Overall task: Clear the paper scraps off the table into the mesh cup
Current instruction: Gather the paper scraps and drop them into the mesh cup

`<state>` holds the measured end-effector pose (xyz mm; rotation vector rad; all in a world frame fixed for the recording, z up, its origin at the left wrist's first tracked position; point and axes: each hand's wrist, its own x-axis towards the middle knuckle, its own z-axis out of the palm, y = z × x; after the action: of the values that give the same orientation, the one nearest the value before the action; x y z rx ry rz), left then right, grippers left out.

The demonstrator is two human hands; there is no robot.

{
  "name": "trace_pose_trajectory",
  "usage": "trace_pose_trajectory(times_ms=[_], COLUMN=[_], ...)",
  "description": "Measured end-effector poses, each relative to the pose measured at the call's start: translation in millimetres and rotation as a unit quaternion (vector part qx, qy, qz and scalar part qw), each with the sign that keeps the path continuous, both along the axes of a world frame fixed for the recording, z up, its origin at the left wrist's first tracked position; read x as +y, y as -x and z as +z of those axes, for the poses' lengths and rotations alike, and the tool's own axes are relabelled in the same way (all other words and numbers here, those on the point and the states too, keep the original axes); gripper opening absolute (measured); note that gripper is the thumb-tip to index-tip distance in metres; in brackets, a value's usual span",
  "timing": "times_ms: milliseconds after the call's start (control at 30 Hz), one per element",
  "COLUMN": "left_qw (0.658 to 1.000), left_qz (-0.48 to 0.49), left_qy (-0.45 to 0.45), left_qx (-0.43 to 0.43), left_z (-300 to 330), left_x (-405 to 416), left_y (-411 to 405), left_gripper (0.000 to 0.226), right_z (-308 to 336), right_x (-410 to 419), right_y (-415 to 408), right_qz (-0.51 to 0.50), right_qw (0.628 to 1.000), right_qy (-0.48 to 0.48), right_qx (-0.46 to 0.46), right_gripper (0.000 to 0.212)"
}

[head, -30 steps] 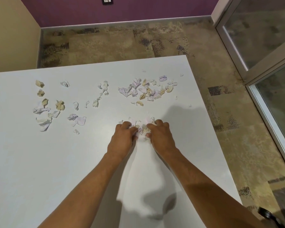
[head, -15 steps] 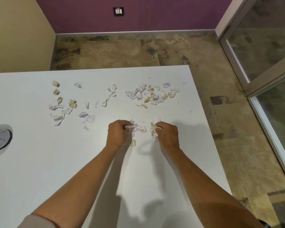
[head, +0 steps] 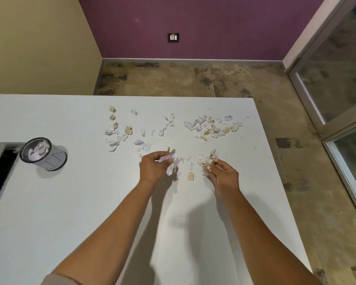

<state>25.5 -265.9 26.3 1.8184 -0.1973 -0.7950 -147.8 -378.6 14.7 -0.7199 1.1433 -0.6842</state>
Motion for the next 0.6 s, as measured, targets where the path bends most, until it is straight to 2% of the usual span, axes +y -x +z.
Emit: trace_pose_trajectory(times_ms=[200, 600], left_qw=[0.999, 0.993], left_qz=[0.037, 0.104], left_qy=[0.036, 0.045], left_qx=[0.015, -0.016], left_z=[23, 50], left_x=[55, 168], left_y=[-21, -112], left_gripper=[0.019, 0.019], right_z=[24, 57], right_x=[58, 161], right_y=[-34, -141], right_qz=[-0.004, 0.043], right_qw=[0.994, 0.985], right_qy=[-0.048, -0.099], right_qx=[-0.1, -0.131], right_gripper=[0.021, 0.021])
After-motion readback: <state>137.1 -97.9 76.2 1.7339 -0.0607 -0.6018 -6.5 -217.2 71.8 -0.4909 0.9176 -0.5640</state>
